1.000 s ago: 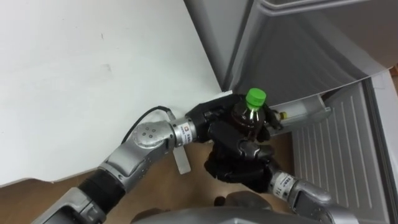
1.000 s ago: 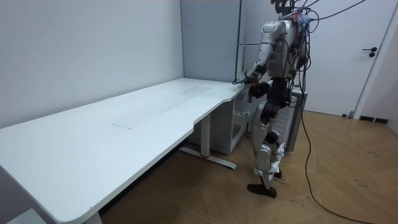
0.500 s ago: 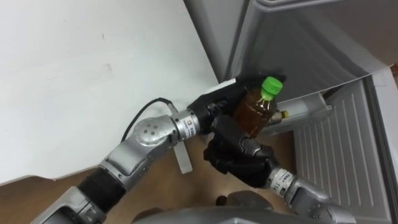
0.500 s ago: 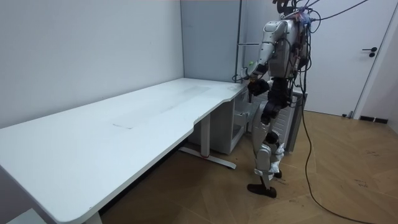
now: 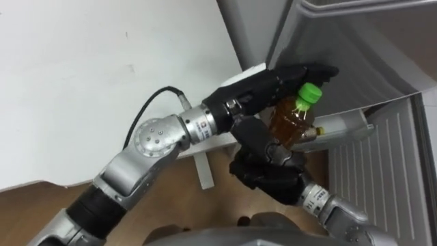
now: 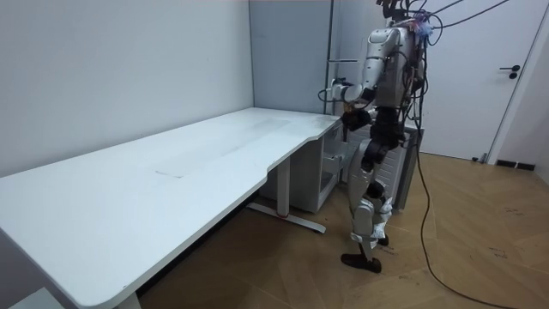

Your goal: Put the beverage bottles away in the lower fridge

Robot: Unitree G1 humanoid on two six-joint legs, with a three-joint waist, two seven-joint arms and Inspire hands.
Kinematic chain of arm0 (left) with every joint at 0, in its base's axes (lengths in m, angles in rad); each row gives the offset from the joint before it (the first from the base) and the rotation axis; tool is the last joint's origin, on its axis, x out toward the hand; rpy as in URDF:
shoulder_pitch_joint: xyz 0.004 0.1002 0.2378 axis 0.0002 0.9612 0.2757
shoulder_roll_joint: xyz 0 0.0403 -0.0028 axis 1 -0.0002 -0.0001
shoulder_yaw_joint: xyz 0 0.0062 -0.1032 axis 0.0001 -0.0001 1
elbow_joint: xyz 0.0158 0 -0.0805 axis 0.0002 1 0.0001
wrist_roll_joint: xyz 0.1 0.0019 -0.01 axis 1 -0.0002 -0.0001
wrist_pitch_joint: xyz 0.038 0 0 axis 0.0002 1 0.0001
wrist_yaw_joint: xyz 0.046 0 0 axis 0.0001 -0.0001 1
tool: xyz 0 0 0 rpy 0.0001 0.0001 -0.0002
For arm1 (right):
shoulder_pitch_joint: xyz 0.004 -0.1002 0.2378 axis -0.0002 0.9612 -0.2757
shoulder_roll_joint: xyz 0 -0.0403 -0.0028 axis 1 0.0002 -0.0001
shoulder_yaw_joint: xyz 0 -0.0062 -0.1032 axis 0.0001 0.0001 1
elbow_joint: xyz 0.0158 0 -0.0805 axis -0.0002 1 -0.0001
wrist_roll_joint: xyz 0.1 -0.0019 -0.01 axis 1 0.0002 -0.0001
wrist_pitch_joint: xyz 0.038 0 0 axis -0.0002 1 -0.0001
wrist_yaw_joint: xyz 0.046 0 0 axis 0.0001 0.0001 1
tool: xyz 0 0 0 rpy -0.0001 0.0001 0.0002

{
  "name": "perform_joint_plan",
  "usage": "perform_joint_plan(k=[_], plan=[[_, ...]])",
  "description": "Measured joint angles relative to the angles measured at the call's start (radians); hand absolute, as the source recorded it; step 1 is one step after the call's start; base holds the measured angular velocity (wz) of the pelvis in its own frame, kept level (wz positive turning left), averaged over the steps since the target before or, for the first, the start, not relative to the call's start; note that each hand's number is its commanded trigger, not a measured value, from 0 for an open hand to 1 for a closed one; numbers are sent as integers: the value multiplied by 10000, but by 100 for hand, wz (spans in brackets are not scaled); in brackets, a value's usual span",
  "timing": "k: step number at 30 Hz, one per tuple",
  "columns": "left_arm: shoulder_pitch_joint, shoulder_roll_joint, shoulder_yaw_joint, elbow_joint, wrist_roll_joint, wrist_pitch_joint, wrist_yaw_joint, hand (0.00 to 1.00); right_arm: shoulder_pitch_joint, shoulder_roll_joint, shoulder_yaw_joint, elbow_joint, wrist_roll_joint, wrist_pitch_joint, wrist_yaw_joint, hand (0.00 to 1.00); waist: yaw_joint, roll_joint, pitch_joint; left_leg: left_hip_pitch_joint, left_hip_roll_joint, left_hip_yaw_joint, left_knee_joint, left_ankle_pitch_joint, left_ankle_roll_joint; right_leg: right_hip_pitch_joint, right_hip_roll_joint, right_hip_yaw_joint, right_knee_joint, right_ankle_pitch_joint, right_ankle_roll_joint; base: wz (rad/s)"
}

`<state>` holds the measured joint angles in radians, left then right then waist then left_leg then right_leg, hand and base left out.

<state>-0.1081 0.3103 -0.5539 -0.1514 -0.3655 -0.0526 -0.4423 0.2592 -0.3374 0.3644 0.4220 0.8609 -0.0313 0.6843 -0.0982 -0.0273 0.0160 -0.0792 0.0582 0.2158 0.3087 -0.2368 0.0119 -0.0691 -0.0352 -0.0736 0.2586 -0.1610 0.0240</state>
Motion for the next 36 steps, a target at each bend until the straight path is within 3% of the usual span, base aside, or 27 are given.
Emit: perform_joint_plan(k=[3,6,8,12,15,17,18,20,26,29,32,36], plan=[[264,-56,704,-1174,-1008,-331,-12,0,364,18,-341,-1,-8,8,-65,100,316,-2,-1,19,11,-47,-34,13,-20,49,-4,-102,15,9,-15,4],[428,-103,2431,-2235,-2063,-883,25,0,880,148,-915,-1,-2,38,-62,100,664,10,-9,335,3,-90,-107,19,-31,386,-5,-144,-86,9,-15,4],[732,-199,3947,-2753,-2787,-1417,722,0,1098,210,-1381,8,34,28,-99,100,879,31,-27,515,-6,-100,-168,27,-43,593,-2,-196,-223,11,-20,3],[787,-256,5471,-2780,-2777,-1788,1778,0,1285,257,-1806,208,-35,-29,-199,100,1286,38,-39,644,-28,-341,-169,29,-49,909,-20,-524,-378,13,-23,20],[1114,-287,6845,-3155,-2696,-1987,2540,0,1620,590,-2332,722,-137,-282,-181,100,1680,81,-85,744,-37,-450,-280,46,-79,1067,-18,-681,-502,16,-27,12],[1317,-263,8033,-3209,-2488,-2271,3161,0,2025,695,-2687,1062,-436,-324,-229,100,1932,187,-119,901,-53,-564,-405,56,-97,1270,-20,-874,-561,16,-27,14],[1367,-227,8293,-3213,-2482,-2355,3392,0,2131,682,-2730,1066,-462,-324,-269,100,1988,225,-127,917,-60,-626,-417,57,-98,1306,-26,-966,-561,16,-27,21],[1463,-207,9270,-3211,-2222,-2653,4421,0,2309,697,-3040,1138,-512,-328,-397,100,2223,361,-92,1003,-94,-681,-432,63,-106,1375,-59,-1114,-563,9,-16,9],[2059,-207,10944,-3125,-830,-3138,6822,0,2460,1031,-3707,1440,-662,-443,-1018,100,2416,550,-34,1176,-192,-845,-545,76,-74,1583,-144,-1352,-654,-22,34,7],[2636,-209,11550,-2727,-542,-3163,7967,0,2535,1146,-3884,1542,-790,-420,-1495,100,2454,665,-81,1160,-240,-932,-532,78,-74,1647,-170,-1507,-744,-23,35,7],[3530,-264,11698,-2145,-519,-3165,9049,0,2573,1147,-3931,1561,-718,-394,-2136,100,2452,744,-138,1287,-338,-936,-683,135,-55,1710,-253,-1525,-752,-139,15,2],[4360,-302,11692,-1197,-713,-3152,9927,0,2613,1352,-4197,1574,-587,-333,-2877,100,2320,735,-136,1273,-437,-1117,-726,179,-36,1719,-356,-1717,-740,-287,45,14]])
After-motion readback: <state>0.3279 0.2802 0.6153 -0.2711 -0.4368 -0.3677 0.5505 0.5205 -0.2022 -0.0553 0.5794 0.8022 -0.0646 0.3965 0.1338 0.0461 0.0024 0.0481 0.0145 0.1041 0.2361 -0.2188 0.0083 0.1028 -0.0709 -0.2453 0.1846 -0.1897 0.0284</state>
